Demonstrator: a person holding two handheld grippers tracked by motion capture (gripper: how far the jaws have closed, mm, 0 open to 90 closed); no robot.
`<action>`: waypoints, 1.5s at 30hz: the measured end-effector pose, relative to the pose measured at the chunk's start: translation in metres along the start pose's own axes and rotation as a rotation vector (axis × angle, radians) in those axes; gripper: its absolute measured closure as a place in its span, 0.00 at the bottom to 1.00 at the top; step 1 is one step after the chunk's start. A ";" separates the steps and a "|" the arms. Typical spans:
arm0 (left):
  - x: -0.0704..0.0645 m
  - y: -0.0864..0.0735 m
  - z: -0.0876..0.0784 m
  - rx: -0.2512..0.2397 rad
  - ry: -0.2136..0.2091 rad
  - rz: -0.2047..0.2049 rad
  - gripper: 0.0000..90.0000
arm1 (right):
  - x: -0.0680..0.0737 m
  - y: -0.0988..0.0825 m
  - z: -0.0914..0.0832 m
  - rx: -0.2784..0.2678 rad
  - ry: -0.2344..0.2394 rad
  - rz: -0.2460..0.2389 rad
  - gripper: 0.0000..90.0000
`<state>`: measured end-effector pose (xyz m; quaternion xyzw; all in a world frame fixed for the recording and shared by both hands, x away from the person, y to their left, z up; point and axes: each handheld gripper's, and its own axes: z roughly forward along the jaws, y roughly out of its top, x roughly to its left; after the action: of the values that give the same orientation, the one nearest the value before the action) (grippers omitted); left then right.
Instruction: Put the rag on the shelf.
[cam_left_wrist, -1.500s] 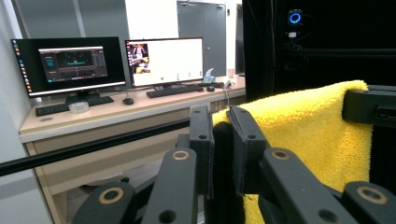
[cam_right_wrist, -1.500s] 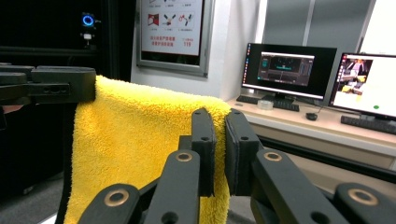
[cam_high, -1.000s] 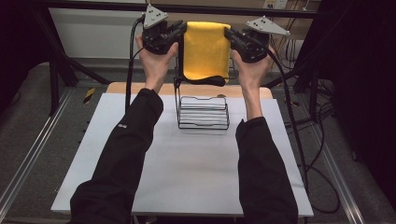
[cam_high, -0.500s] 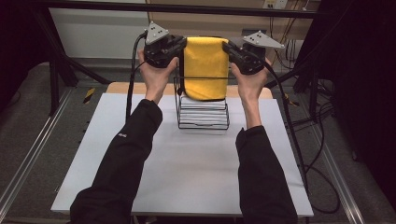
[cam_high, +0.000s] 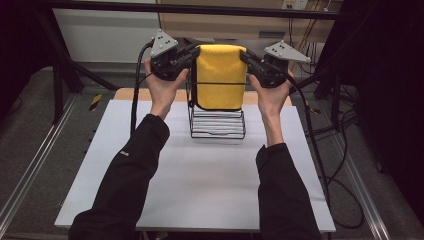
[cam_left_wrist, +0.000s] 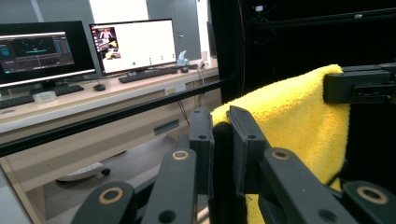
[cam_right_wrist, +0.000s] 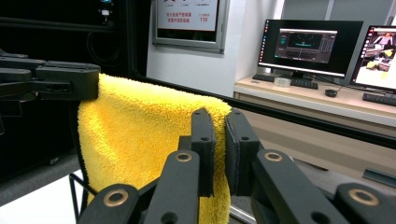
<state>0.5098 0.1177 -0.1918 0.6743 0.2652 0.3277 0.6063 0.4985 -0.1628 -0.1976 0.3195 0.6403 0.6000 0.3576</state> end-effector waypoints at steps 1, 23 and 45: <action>-0.001 0.000 -0.002 -0.003 -0.005 0.001 0.89 | 0.001 0.000 -0.001 -0.002 0.001 -0.004 0.93; -0.022 -0.016 -0.029 0.054 -0.055 0.002 0.88 | 0.018 -0.019 -0.031 0.018 0.040 -0.042 0.92; -0.040 -0.042 -0.046 0.179 -0.084 -0.024 0.86 | 0.031 -0.035 -0.051 0.171 0.082 -0.072 0.91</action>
<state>0.4508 0.1219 -0.2358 0.7358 0.2756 0.2670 0.5580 0.4392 -0.1670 -0.2333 0.3009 0.7143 0.5424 0.3240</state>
